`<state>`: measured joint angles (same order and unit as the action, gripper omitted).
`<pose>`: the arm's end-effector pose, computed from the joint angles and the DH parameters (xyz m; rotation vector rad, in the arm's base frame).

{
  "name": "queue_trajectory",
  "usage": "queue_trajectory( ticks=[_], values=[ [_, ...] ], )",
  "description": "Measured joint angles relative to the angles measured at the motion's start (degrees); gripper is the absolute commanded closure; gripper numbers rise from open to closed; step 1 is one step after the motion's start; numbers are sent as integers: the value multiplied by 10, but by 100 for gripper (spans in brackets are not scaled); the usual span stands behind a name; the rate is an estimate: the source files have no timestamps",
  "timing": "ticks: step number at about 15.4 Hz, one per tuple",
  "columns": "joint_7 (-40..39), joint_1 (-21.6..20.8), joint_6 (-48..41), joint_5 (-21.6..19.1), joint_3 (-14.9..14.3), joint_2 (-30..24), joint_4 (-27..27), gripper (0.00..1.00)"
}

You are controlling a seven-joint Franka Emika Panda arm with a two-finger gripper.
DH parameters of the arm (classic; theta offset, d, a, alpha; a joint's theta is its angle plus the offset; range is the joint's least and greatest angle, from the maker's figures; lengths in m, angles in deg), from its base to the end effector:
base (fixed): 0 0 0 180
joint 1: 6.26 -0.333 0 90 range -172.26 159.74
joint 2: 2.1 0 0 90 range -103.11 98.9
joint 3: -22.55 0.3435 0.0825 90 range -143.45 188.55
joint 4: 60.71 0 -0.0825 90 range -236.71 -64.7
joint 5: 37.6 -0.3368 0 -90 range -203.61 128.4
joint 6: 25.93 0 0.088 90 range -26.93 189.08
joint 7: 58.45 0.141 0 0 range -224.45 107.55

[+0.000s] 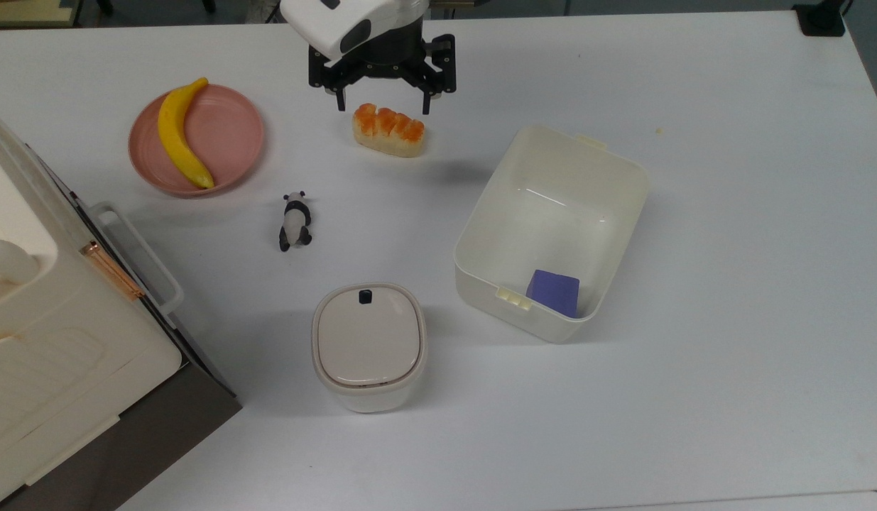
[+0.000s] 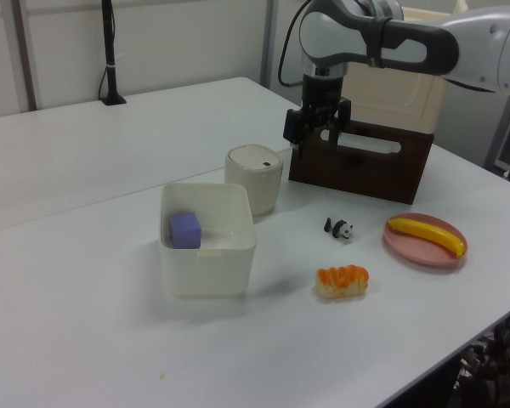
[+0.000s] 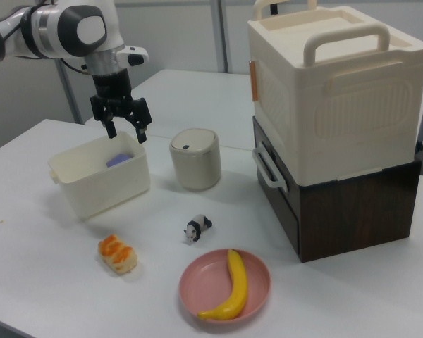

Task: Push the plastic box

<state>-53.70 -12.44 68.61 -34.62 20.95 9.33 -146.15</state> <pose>0.5740 0.0405 0.5508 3.0807 0.0041 -0.0551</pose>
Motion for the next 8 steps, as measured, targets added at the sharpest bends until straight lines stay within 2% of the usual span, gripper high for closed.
queue_trajectory(
  ticks=[8],
  values=[
    [0,-7,-5,0,7,0,-10,0]
  ],
)
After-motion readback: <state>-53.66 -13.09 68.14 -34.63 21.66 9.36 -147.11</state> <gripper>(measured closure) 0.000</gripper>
